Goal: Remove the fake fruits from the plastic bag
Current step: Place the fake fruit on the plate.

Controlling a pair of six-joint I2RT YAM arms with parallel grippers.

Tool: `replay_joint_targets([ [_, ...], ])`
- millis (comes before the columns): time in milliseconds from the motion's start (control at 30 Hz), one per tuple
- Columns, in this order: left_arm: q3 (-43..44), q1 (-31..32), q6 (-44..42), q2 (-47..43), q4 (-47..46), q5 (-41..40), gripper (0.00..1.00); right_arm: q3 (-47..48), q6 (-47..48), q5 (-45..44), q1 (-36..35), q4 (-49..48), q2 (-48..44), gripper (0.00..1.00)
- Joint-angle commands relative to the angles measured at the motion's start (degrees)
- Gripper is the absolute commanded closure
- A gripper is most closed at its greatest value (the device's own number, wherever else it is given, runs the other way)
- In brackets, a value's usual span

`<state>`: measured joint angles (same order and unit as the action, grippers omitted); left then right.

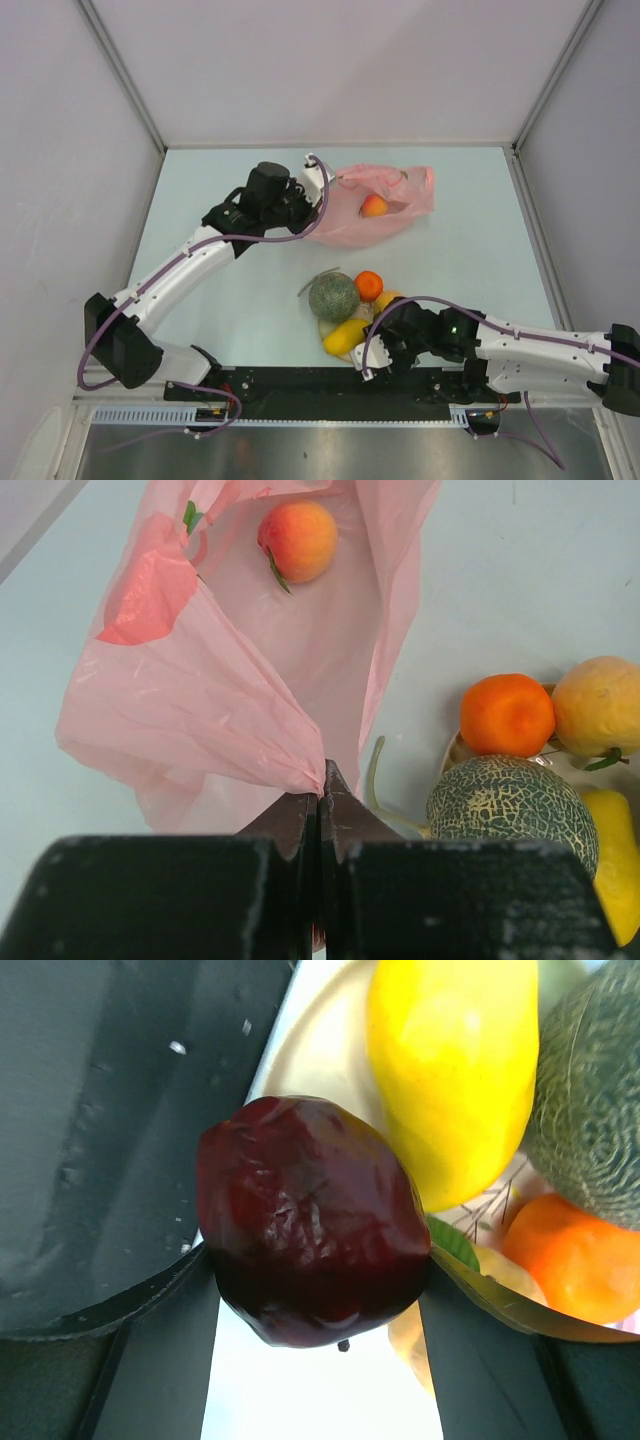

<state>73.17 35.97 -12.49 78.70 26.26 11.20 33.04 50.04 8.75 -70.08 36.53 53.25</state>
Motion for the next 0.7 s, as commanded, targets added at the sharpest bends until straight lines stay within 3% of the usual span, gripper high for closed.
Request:
replay_joint_targets([
  [0,-0.22,0.33,0.27,-1.44,-0.77,1.1,1.0,-1.83,-0.65,-4.53,-0.49,-5.85,-0.52,0.87],
  [67,0.05,0.25,0.71,-1.0,-0.95,1.54,1.0,-2.62,-1.17,-5.5,-0.4,-7.44,-0.69,0.87],
  [200,0.22,0.33,0.98,-0.3,-1.47,1.89,1.0,-3.24,-3.28,-6.2,-0.23,-9.72,-1.31,0.75],
  [300,0.31,0.33,0.98,-0.12,-1.48,1.98,1.0,-3.24,-3.11,-5.42,-0.23,-9.47,-1.57,0.73],
  [367,0.14,0.42,1.07,-0.12,-1.48,2.07,1.0,-3.24,-2.67,-4.98,-0.23,-8.76,-1.57,0.63],
  [400,0.13,0.42,1.15,-0.21,-1.56,2.07,1.0,-3.24,-2.67,-5.06,-0.32,-8.5,-1.75,0.52],
  [500,-0.22,0.51,1.07,-0.3,-1.65,2.07,1.0,-3.24,-2.84,-5.06,-0.23,-8.58,-1.75,0.39],
  [667,-0.48,0.51,0.89,-0.39,-1.56,1.72,1.0,-3.07,-2.32,-5.5,-0.75,-8.06,-2.28,0.31],
])
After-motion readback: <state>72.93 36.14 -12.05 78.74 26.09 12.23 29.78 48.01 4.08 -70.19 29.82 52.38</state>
